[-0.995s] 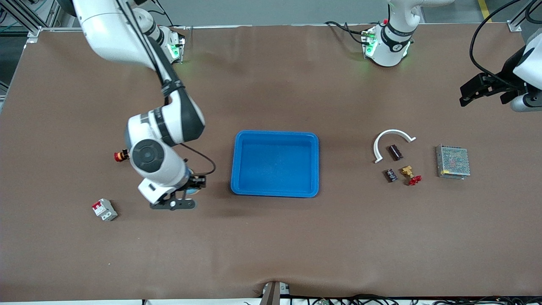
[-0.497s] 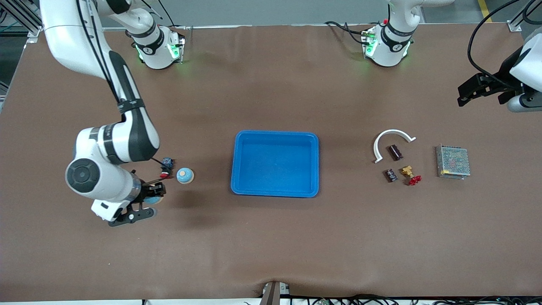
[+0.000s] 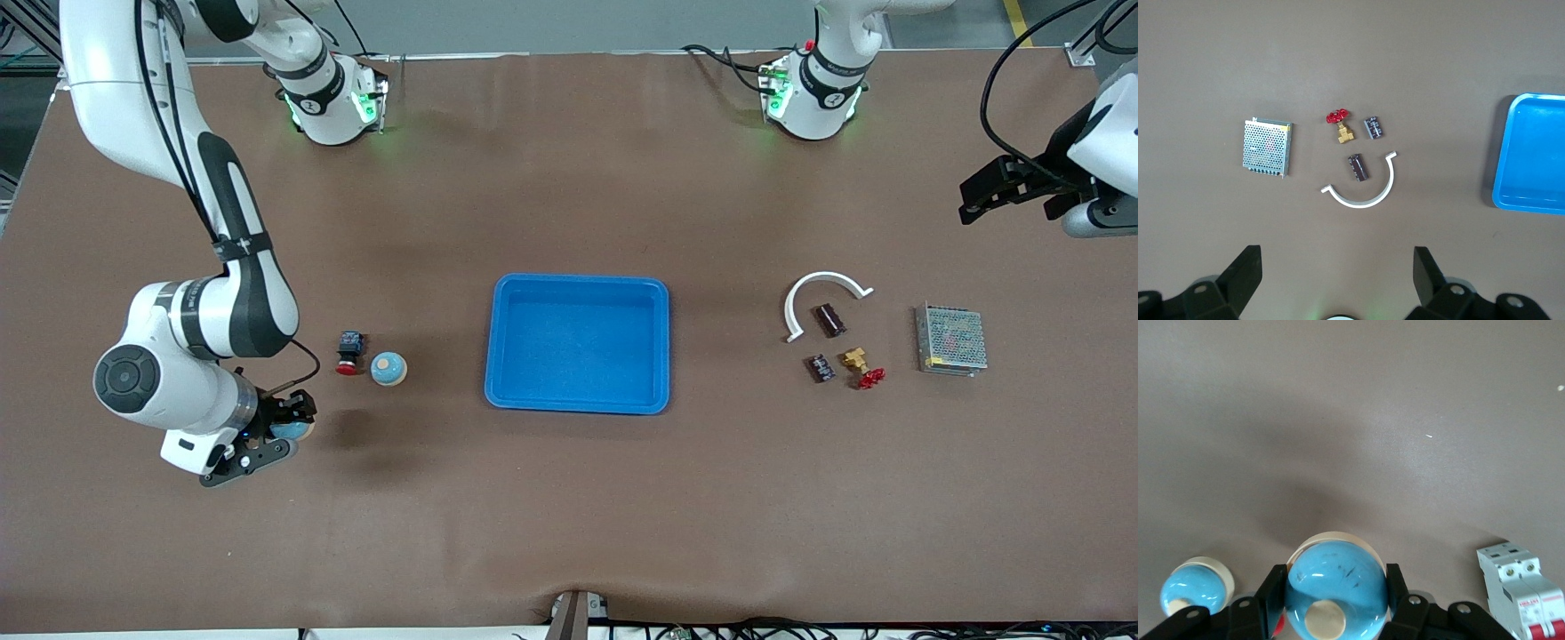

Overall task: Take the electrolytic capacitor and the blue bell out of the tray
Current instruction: 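Carry the bell with the right gripper and set it beside the breaker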

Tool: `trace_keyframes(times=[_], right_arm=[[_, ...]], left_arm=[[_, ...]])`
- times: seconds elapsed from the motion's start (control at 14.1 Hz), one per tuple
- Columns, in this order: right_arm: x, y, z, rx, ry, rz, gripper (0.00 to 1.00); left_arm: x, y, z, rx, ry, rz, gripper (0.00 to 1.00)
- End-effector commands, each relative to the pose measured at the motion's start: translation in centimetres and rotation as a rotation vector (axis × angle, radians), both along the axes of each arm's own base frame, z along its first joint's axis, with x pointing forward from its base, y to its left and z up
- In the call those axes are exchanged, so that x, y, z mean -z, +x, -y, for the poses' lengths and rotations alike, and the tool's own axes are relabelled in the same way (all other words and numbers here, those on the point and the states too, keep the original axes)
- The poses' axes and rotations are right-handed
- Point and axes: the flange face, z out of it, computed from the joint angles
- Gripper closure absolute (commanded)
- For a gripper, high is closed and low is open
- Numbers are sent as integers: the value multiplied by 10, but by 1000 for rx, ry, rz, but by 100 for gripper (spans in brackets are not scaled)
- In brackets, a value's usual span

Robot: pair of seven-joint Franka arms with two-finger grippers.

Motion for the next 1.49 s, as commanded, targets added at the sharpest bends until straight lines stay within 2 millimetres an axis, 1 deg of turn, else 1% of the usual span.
trace_keyframes(times=[0.0, 0.07, 0.28, 0.43, 0.64, 0.78, 1.07, 1.14, 1.21, 1.28, 1.42], right_arm=[[27, 2, 15, -46, 40, 20, 55], [36, 2, 18, -68, 42, 31, 55], [54, 4, 27, -96, 36, 45, 55], [70, 3, 38, -114, 36, 39, 55], [87, 2, 39, -121, 80, 35, 55], [90, 3, 41, -129, 80, 51, 55], [89, 4, 43, -126, 80, 53, 54], [89, 4, 43, -126, 80, 53, 51], [89, 3, 43, -122, 81, 51, 51], [89, 4, 43, -121, 81, 51, 37], [86, 5, 43, -117, 82, 51, 0]], left_arm=[[0, 0, 0, -9, -22, 2, 0], [0, 0, 0, -9, -22, 2, 0], [0, 0, -1, -10, -22, 3, 0], [0, 0, -2, -12, -22, 3, 0], [0, 0, 0, -9, -22, 0, 0], [0, 0, 1, -7, -22, 0, 0], [0, 0, 2, -6, -20, 0, 0], [0, 0, 2, -6, -20, 0, 0], [0, 0, 2, -6, -20, 0, 0], [0, 0, 2, -4, -21, 2, 0], [1, 0, 3, -3, -21, 0, 0]])
